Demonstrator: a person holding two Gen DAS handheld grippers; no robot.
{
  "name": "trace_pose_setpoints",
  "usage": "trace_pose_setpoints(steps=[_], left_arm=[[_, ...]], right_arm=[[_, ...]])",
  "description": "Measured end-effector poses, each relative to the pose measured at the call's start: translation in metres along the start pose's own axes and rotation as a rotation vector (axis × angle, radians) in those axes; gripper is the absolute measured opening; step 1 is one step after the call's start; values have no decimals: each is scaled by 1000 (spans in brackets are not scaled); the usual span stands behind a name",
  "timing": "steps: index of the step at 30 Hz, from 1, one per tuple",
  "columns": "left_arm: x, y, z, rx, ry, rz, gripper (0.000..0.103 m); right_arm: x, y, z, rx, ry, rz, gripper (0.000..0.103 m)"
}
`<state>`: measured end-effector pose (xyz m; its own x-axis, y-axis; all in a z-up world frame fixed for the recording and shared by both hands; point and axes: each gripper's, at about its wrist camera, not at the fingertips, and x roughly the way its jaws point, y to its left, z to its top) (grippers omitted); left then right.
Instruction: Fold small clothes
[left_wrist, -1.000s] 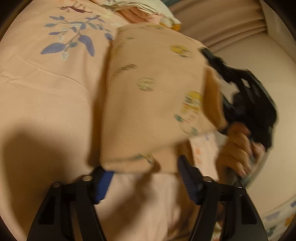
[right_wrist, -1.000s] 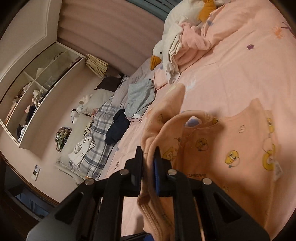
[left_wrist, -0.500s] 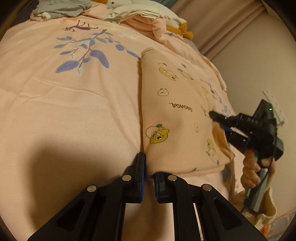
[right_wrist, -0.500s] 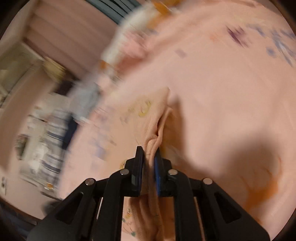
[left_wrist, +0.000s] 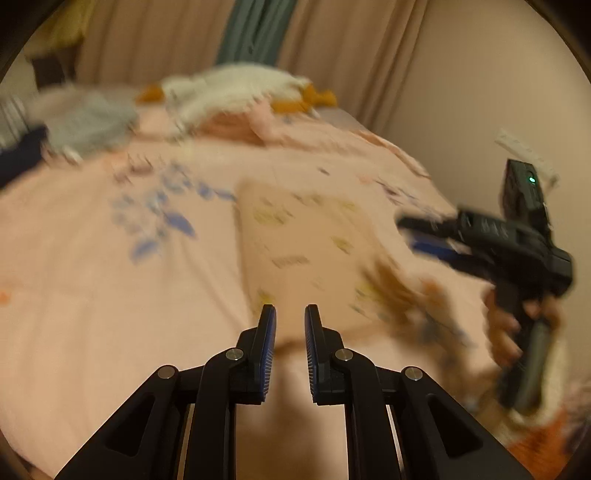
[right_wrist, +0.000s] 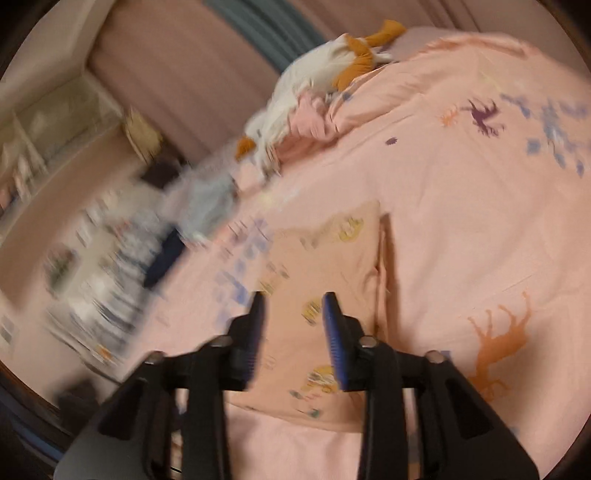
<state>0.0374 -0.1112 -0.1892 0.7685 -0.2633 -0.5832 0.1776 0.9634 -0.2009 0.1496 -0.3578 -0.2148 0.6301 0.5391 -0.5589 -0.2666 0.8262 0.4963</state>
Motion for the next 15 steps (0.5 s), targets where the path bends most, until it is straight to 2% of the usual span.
trace_pose_setpoints(steps=[2, 4, 5, 6, 7, 10, 13, 15], left_arm=[[16, 3, -5, 14, 41, 41, 11], [30, 13, -11, -35, 106, 1, 11], [37, 20, -16, -86, 149, -37, 11], [45, 25, -18, -128, 184, -58, 11], [50, 28, -18, -150, 205, -59, 11], [44, 26, -17, -149, 201, -34, 11], [37, 23, -14, -141, 169, -9, 11], [37, 25, -14, -129, 154, 17, 11]], right_arm=[[15, -3, -7, -5, 83, -84, 63], [26, -11, -17, -25, 150, -122, 59], [31, -13, -23, -44, 170, -139, 51], [36, -15, -28, -62, 199, -158, 27], [40, -18, -32, -69, 223, -173, 13], [25, -28, -31, -18, 184, -57, 10], [3, -40, -30, 96, 152, 152, 10], [-4, -45, -37, 120, 146, 192, 10]])
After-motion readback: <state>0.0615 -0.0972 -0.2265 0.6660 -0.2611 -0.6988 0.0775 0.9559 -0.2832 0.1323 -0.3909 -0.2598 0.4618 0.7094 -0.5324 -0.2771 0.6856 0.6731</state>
